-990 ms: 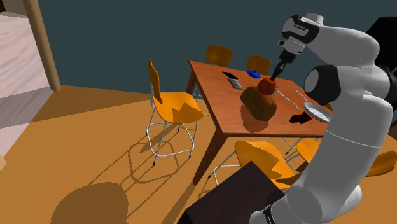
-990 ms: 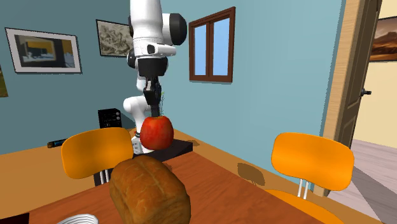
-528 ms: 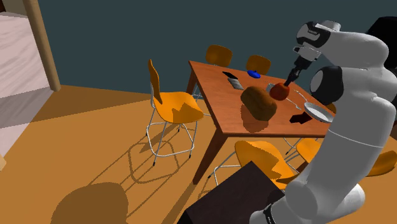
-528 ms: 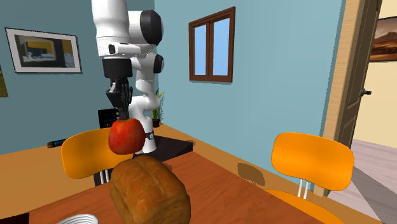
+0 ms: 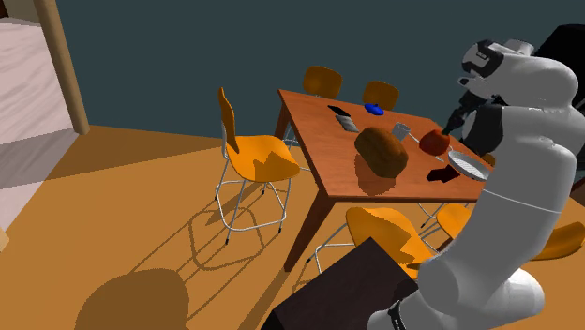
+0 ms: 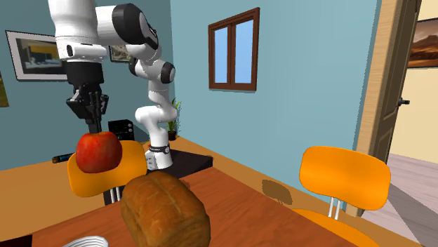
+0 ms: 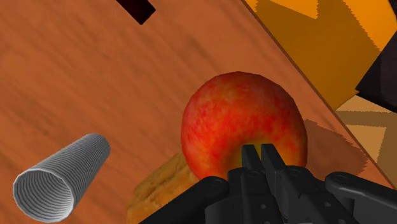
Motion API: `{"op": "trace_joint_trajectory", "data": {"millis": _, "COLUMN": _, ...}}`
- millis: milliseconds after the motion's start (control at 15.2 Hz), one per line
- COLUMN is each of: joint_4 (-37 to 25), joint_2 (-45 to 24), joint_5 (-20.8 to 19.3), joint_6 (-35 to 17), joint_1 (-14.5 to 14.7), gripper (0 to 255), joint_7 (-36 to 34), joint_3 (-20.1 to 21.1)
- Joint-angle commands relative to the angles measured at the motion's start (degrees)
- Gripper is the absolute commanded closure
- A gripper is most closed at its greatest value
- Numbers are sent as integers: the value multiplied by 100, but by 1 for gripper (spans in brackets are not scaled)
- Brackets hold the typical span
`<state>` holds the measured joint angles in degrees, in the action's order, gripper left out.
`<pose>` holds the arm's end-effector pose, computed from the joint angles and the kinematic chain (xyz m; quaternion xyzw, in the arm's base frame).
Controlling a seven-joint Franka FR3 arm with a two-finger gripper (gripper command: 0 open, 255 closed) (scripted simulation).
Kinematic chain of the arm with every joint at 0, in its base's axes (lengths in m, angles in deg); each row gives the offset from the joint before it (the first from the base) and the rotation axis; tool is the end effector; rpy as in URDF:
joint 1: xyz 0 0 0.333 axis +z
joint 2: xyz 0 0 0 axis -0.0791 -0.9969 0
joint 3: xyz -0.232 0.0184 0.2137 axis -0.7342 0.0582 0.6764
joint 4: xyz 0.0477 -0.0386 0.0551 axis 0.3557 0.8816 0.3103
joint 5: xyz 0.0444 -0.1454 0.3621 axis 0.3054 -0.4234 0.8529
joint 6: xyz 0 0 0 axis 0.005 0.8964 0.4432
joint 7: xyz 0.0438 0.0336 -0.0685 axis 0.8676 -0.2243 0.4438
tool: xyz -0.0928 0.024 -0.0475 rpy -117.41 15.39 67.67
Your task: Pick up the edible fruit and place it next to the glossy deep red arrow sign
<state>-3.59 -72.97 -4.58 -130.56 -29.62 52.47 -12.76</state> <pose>0.3286 -0.5786 0.5759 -0.9719 -0.2349 -0.0155 0.0011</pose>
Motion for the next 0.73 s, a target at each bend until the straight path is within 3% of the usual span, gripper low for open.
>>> {"op": "trace_joint_trajectory", "data": {"millis": 0, "joint_4": -248, "joint_2": -196, "joint_5": 123, "joint_6": 92, "joint_1": -316, "gripper": 255, "joint_7": 269, "joint_3": -21}}
{"op": "trace_joint_trajectory", "data": {"millis": 264, "joint_4": -926, "joint_2": -638, "joint_5": 377, "joint_6": 380, "joint_1": -1002, "gripper": 255, "joint_7": 719, "joint_3": -19}}
{"op": "trace_joint_trajectory", "data": {"millis": 396, "joint_4": -1503, "joint_2": -984, "joint_5": 558, "joint_6": 620, "joint_1": -1482, "gripper": 255, "joint_7": 945, "joint_3": 18}}
{"op": "trace_joint_trajectory", "data": {"millis": 660, "joint_4": -850, "joint_2": -803, "joint_5": 463, "joint_6": 177, "joint_1": -1254, "gripper": 255, "joint_7": 1000, "joint_3": -24}}
